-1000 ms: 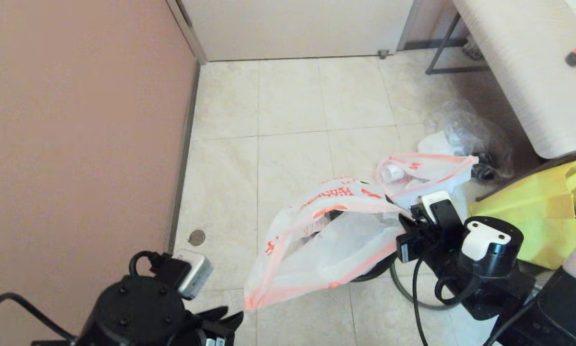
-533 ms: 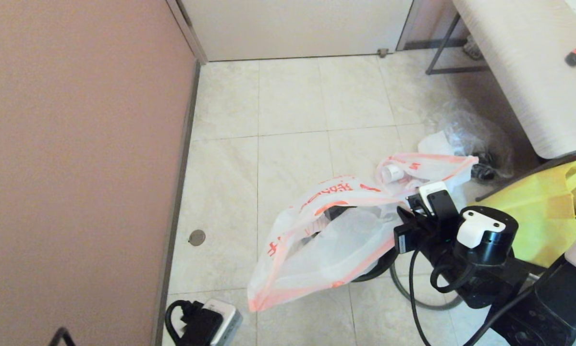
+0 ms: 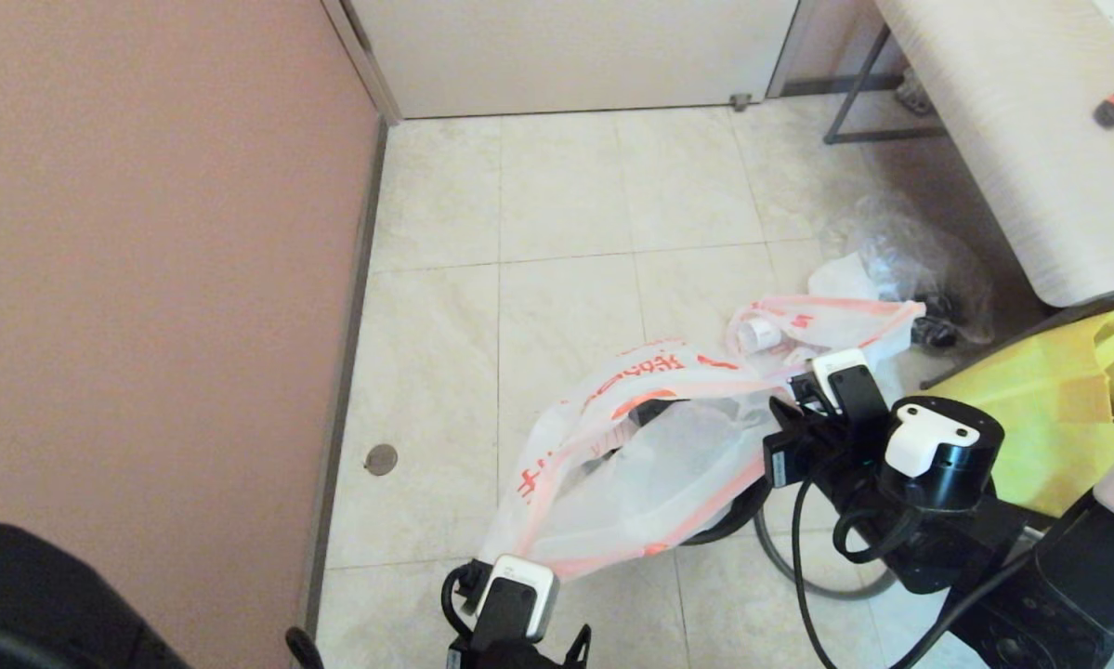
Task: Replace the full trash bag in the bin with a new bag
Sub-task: Put the new garbage bag on the trash can
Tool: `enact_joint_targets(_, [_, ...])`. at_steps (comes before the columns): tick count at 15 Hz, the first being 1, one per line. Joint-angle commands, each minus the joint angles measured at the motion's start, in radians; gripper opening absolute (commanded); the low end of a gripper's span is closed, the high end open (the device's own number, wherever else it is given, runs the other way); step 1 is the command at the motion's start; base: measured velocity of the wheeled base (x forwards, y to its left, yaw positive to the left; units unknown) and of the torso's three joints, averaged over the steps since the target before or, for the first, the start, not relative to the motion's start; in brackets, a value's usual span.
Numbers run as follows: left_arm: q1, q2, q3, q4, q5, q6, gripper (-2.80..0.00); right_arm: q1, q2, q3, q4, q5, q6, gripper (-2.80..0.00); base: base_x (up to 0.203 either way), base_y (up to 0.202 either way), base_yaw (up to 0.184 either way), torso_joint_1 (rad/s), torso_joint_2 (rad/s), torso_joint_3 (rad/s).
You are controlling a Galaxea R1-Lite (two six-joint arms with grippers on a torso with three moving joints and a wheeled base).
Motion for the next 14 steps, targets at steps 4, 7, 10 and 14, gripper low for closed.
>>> enact_joint_targets(4, [0.044, 0.045, -0.015, -0.057, 0.005, 0.009, 0.0, -0.005, 0.002, -0.001, -0.008, -0.002, -0.003, -2.8, 0.0, 0.0, 0.0, 0.0, 0.0, 0.0])
enact_joint_targets(7, [0.127, 0.047, -0.087, -0.074, 0.002, 0.02, 0.0, -0.005, 0.001, 0.0, -0.008, -0.002, -0.003, -2.8, 0.0, 0.0, 0.0, 0.0, 0.0, 0.0])
enact_joint_targets(10, [0.167, 0.051, -0.155, -0.088, -0.001, 0.074, 0.0, -0.005, -0.006, 0.008, -0.008, -0.001, -0.003, -2.8, 0.0, 0.0, 0.0, 0.0, 0.0, 0.0])
enact_joint_targets(14, [0.233, 0.098, -0.284, -0.082, -0.005, 0.173, 0.0, -0.008, -0.017, 0.003, -0.006, 0.0, -0.007, -2.8, 0.0, 0.0, 0.0, 0.0, 0.0, 0.0])
